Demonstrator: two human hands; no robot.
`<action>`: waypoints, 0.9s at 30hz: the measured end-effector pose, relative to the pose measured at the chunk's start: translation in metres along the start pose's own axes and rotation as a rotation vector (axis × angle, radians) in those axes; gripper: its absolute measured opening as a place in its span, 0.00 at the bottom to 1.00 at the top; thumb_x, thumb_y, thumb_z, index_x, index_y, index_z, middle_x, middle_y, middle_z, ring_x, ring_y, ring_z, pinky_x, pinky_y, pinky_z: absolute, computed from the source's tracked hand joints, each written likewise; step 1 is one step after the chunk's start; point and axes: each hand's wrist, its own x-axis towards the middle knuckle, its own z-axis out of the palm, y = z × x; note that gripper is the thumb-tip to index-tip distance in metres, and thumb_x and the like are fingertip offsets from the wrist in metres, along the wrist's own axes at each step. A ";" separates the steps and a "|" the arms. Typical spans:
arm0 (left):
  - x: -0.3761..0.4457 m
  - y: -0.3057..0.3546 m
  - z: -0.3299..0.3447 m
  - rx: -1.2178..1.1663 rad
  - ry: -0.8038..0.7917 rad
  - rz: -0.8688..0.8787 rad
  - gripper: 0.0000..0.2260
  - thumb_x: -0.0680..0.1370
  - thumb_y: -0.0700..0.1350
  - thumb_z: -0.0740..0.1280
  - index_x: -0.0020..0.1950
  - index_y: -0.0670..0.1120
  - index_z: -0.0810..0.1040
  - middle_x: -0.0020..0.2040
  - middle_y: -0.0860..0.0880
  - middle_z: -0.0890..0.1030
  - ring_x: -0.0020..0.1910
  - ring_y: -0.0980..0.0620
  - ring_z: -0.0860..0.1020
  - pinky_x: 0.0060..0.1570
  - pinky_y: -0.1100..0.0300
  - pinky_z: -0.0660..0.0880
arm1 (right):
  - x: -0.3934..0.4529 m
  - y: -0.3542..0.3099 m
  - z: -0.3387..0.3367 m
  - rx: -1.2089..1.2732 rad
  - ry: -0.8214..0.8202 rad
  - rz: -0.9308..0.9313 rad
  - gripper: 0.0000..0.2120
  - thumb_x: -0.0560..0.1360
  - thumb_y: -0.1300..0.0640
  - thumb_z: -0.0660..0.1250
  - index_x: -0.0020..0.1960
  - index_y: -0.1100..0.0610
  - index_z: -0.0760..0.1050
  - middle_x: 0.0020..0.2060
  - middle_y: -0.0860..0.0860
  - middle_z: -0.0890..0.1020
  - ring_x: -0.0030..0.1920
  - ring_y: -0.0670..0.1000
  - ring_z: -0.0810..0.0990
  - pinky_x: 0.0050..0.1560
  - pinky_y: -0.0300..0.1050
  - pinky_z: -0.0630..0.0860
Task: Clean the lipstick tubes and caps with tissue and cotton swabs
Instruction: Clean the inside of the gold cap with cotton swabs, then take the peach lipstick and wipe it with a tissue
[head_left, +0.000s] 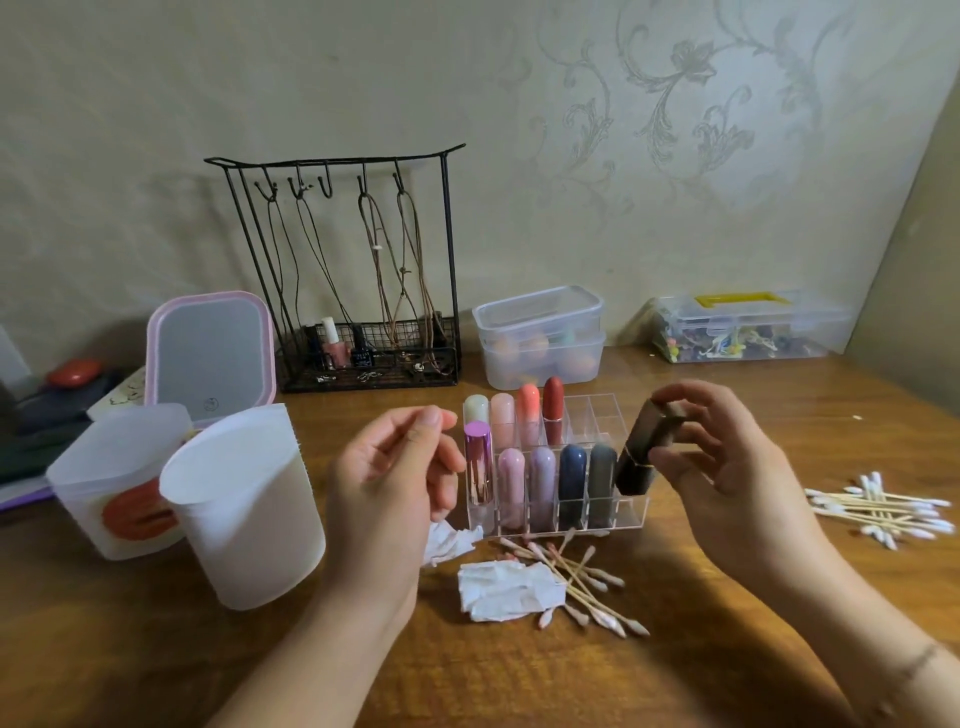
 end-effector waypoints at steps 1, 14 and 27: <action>0.001 -0.002 -0.001 0.014 0.016 0.000 0.08 0.80 0.42 0.63 0.45 0.41 0.80 0.31 0.46 0.76 0.26 0.52 0.69 0.25 0.62 0.64 | 0.000 0.000 0.001 -0.028 -0.023 -0.012 0.29 0.75 0.70 0.68 0.55 0.35 0.69 0.50 0.41 0.80 0.50 0.40 0.80 0.47 0.37 0.76; 0.025 -0.026 -0.016 0.467 0.066 0.072 0.13 0.78 0.35 0.65 0.49 0.55 0.80 0.44 0.56 0.80 0.44 0.57 0.78 0.45 0.61 0.77 | -0.006 0.000 -0.003 -0.165 -0.051 -0.046 0.38 0.70 0.61 0.75 0.73 0.40 0.63 0.55 0.38 0.77 0.56 0.39 0.77 0.50 0.36 0.73; 0.035 -0.036 -0.012 0.852 -0.353 0.156 0.27 0.78 0.32 0.62 0.67 0.62 0.70 0.65 0.61 0.72 0.63 0.64 0.68 0.59 0.71 0.68 | -0.014 -0.009 0.003 -0.031 0.138 -0.082 0.28 0.71 0.61 0.74 0.66 0.44 0.70 0.52 0.37 0.79 0.51 0.43 0.78 0.45 0.49 0.78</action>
